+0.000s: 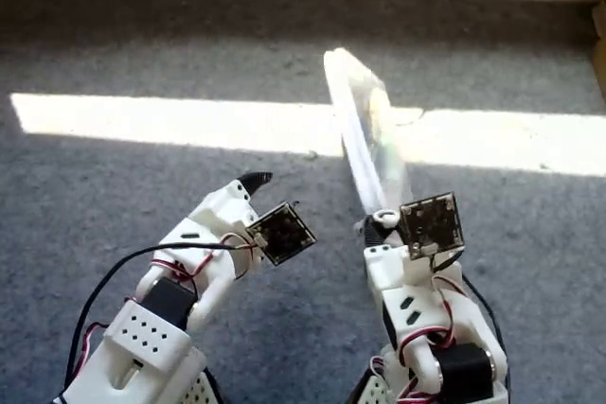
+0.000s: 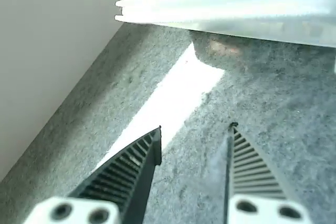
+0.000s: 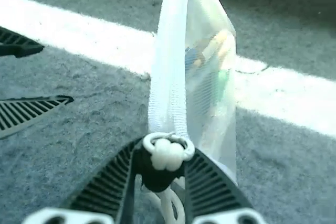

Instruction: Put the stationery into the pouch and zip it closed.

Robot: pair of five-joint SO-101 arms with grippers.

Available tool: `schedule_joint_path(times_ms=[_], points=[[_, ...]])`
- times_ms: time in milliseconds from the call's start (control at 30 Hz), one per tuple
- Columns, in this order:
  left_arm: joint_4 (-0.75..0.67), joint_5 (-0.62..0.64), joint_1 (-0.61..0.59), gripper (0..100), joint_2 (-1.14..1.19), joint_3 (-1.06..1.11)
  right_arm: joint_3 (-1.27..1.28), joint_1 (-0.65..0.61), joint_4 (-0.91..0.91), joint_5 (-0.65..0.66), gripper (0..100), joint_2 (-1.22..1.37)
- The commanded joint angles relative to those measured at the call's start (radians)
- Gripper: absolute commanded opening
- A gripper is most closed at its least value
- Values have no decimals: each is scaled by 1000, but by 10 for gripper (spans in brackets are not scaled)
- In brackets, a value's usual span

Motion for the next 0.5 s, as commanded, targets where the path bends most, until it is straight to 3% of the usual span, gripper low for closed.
schedule_joint_path(times_ms=[0,167,467], points=[[8,20,-25,195,-22,-54,-139,13,-84,77,4,-5],[29,123,-101,179,-22,-87,-157,16,-205,132,4,-1],[276,365,-200,179,-22,-272,-262,61,-400,137,4,314]])
